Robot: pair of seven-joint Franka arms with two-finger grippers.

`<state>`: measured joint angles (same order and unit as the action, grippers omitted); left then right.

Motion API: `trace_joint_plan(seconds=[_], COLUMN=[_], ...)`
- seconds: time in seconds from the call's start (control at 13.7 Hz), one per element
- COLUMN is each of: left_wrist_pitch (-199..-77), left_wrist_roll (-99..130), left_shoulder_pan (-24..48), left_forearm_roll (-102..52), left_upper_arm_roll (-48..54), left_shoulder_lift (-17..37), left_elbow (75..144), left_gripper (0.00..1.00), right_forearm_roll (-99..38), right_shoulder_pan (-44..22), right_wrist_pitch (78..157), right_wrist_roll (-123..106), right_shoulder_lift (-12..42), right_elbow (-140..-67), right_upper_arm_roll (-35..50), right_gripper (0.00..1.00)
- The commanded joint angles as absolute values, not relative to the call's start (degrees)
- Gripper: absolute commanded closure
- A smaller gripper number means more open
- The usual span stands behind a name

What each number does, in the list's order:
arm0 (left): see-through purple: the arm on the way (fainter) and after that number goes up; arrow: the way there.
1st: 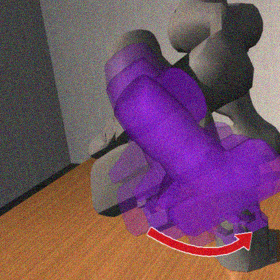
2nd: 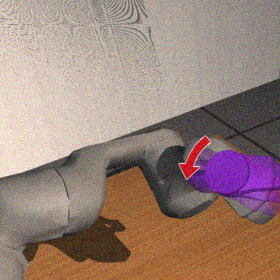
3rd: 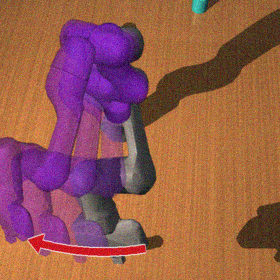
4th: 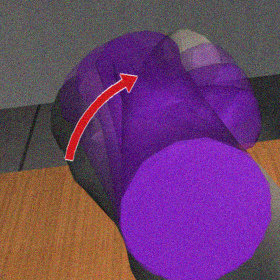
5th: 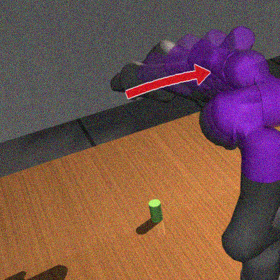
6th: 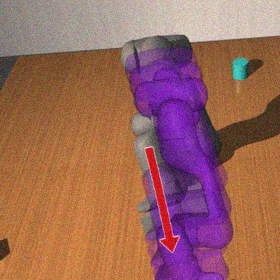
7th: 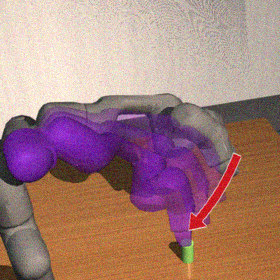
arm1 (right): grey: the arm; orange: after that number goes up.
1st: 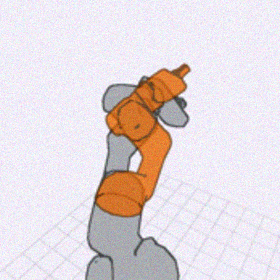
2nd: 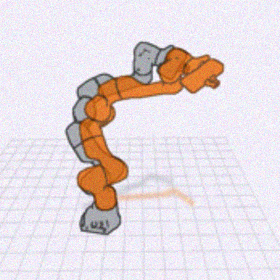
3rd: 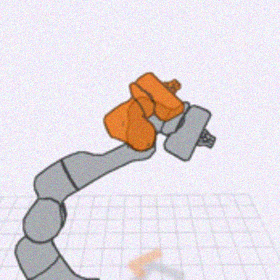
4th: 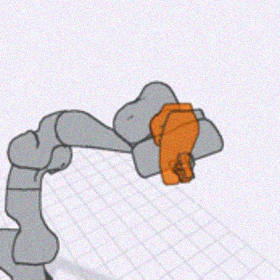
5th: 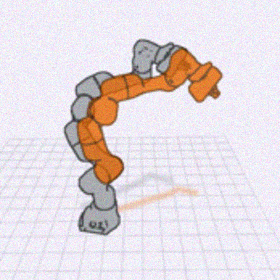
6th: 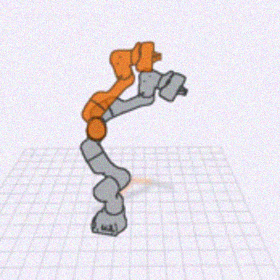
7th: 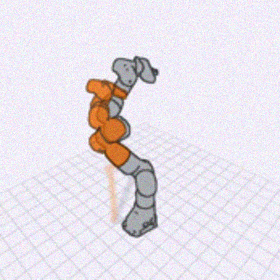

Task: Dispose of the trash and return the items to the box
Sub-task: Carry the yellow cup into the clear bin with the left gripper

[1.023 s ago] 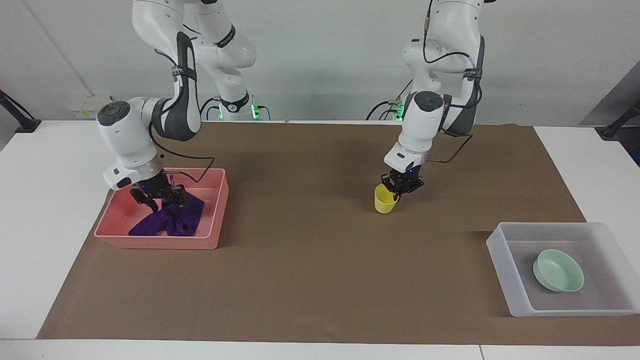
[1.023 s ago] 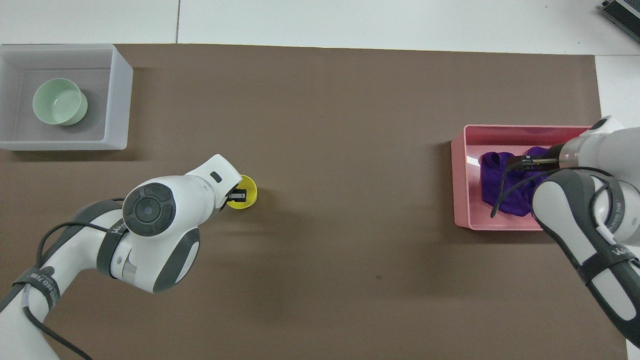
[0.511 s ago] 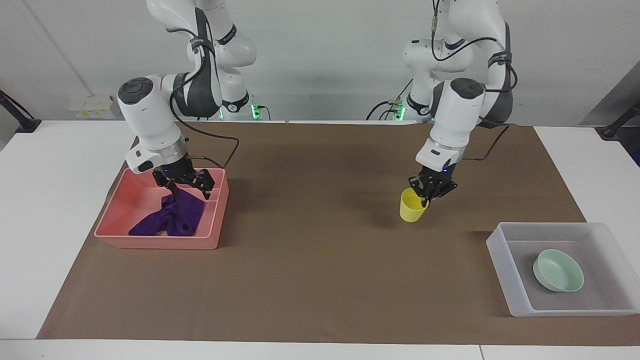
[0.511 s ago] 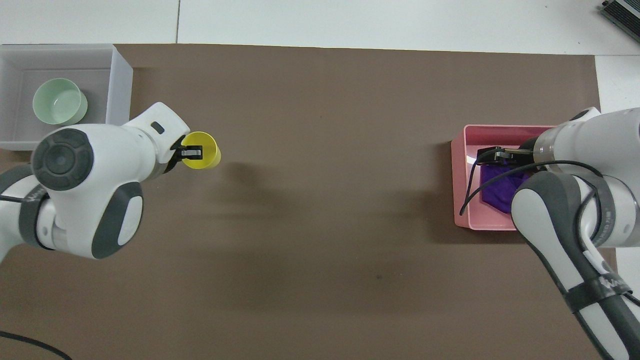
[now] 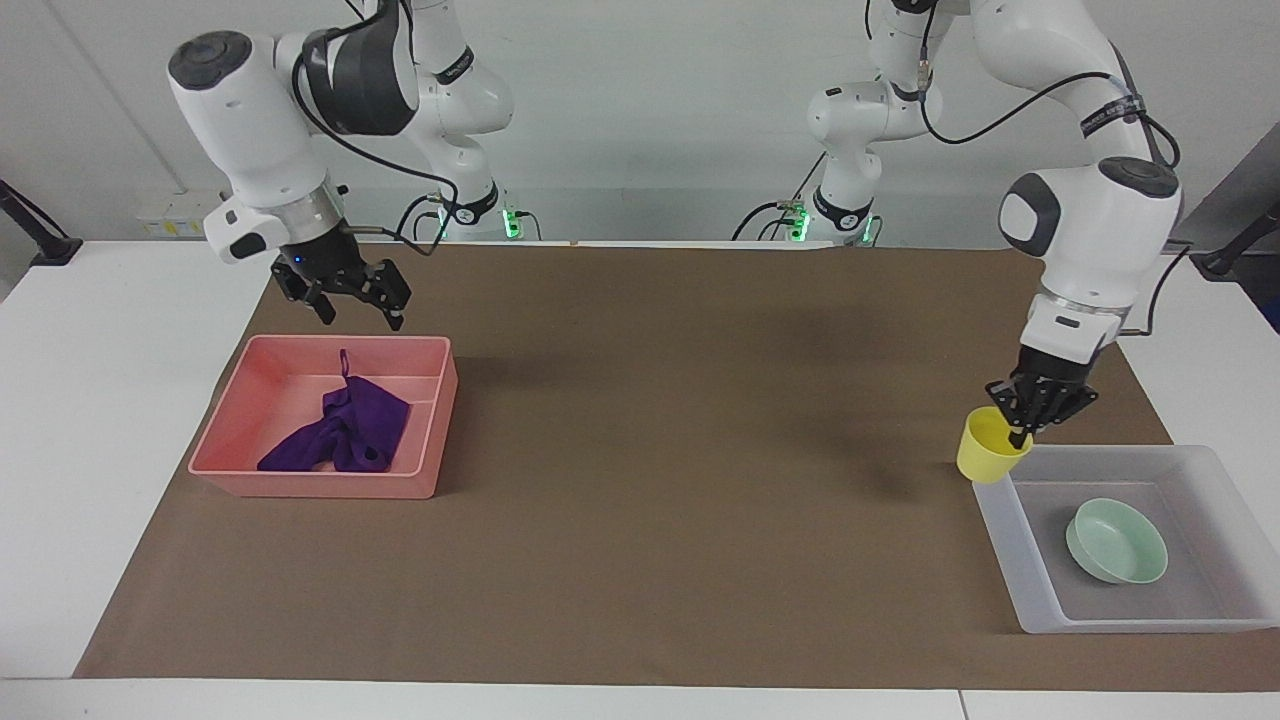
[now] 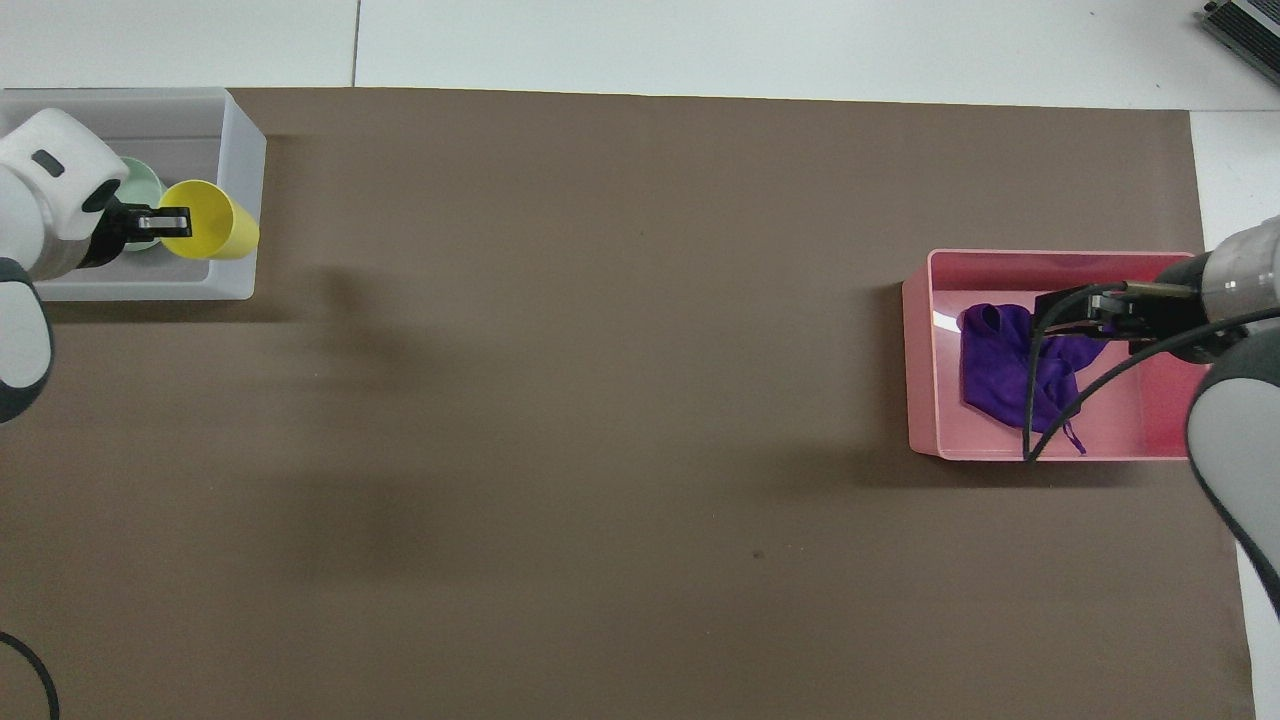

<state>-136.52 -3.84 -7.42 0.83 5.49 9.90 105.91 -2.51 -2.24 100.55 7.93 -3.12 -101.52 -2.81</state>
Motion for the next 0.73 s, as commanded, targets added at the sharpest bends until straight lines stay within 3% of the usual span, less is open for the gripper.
trace_joint_plan(seconds=[0.0,0.29,0.66], left_wrist_pitch=[-134.8,-134.6,-135.8], left_wrist_roll=[-7.4,-10.0,-12.4], left_shoulder_pan=[-11.8,-16.1,-19.3], left_forearm_roll=[-0.1,0.0,-0.1], left_upper_arm_roll=[6.2,6.2,6.2], left_shoulder_lift=[15.6,22.3,30.3], left_elbow=[97.7,90.5,85.3], left_gripper=[1.0,1.0,1.0], right_forearm_roll=[-1.5,-1.2,3.8], right_shoulder_pan=[-1.6,-1.6,-1.3], right_wrist_pitch=[92.9,88.1,89.6], right_wrist_roll=[8.2,7.8,3.3], right_shoulder_lift=[-4.0,-6.7,-7.3], right_elbow=[-95.9,-94.3,-95.3], right_upper_arm_roll=[-2.7,-3.0,-2.6], right_gripper=[0.0,0.0,0.0])
